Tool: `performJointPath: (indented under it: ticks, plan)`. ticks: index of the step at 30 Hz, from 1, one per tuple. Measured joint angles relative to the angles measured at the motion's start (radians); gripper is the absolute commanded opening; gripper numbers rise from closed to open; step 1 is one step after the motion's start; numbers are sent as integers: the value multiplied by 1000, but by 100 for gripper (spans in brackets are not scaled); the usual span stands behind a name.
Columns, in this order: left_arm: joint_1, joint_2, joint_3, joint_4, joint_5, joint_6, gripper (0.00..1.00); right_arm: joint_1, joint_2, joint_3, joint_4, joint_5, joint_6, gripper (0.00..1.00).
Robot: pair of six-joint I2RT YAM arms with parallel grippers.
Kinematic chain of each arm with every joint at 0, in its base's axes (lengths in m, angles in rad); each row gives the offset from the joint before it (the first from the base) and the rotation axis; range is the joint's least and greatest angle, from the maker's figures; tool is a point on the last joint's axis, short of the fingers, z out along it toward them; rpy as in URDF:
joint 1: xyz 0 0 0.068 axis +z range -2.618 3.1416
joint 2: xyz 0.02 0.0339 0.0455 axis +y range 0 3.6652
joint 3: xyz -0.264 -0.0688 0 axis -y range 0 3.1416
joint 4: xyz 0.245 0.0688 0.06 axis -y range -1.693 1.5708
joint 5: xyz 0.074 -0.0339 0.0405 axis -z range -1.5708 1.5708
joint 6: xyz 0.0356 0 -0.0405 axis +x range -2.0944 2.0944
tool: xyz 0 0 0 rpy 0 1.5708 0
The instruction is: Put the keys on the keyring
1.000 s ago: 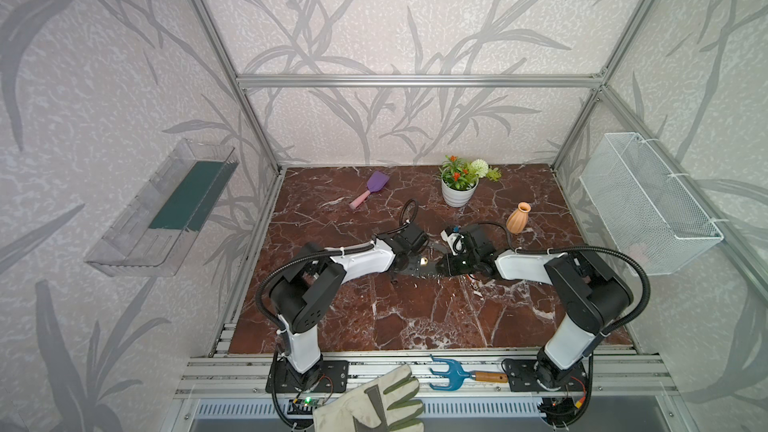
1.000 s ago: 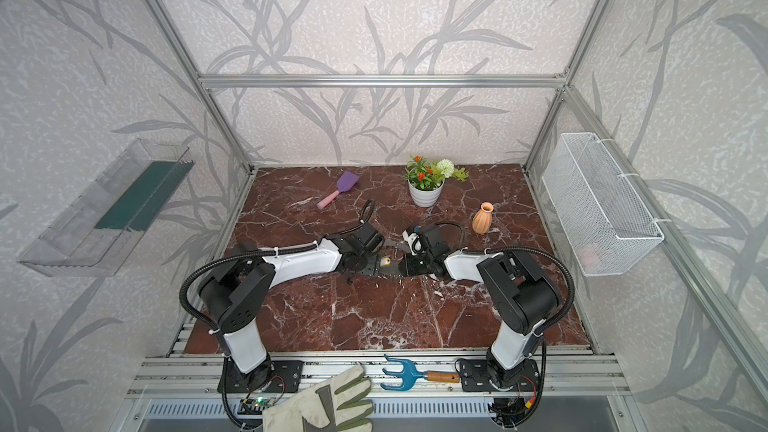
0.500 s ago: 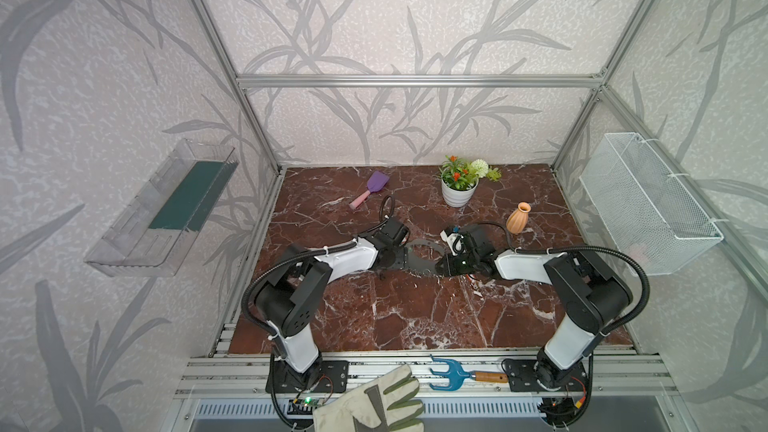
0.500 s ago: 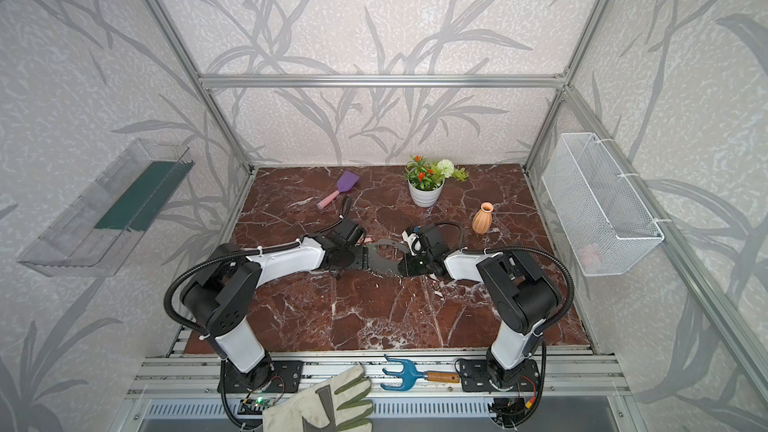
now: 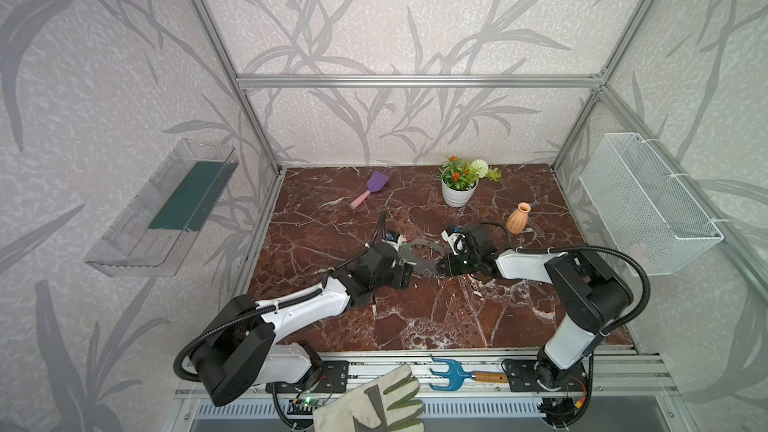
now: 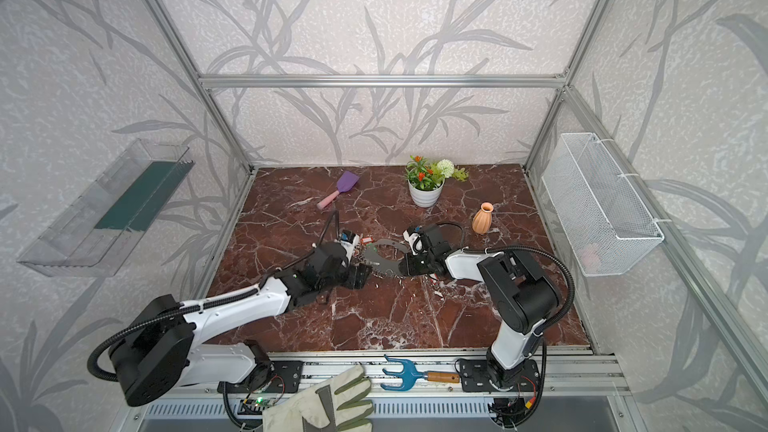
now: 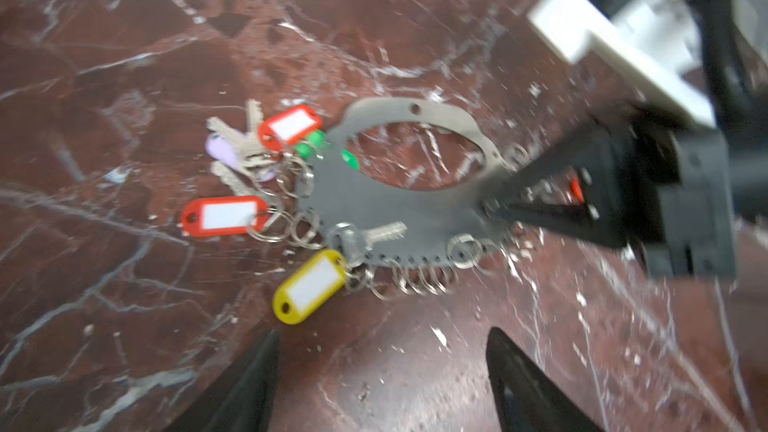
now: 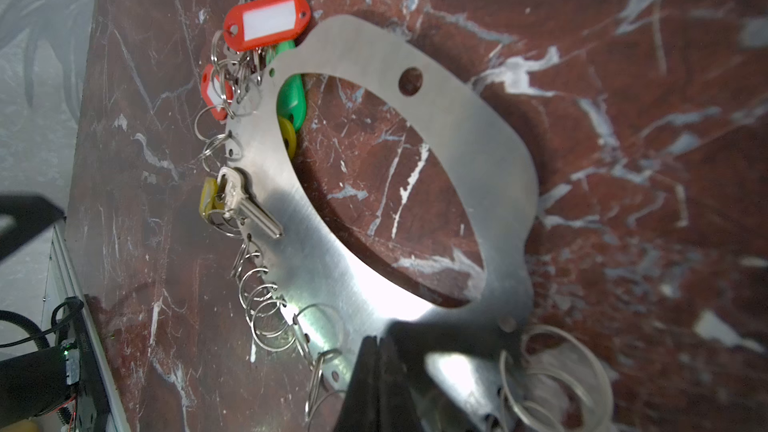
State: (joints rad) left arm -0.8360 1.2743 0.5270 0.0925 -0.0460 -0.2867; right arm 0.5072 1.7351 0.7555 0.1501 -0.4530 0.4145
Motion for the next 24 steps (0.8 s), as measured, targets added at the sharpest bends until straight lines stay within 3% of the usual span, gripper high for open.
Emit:
performJointPath:
  ticks: [2, 4, 13, 24]
  plan:
    - [-39, 2, -28, 10, -16, 73, 48, -2, 0, 0, 0, -2, 0, 0]
    - [-39, 21, -26, 21, -33, 148, 39, -5, 0, -1, 0, -5, 0, 0]
    - [-40, 102, -13, 66, -34, 372, 34, -9, 0, -7, 3, -25, 2, 0]
    - [-40, 232, 10, 150, -134, 467, 31, -26, -2, -19, 11, -54, 8, 0]
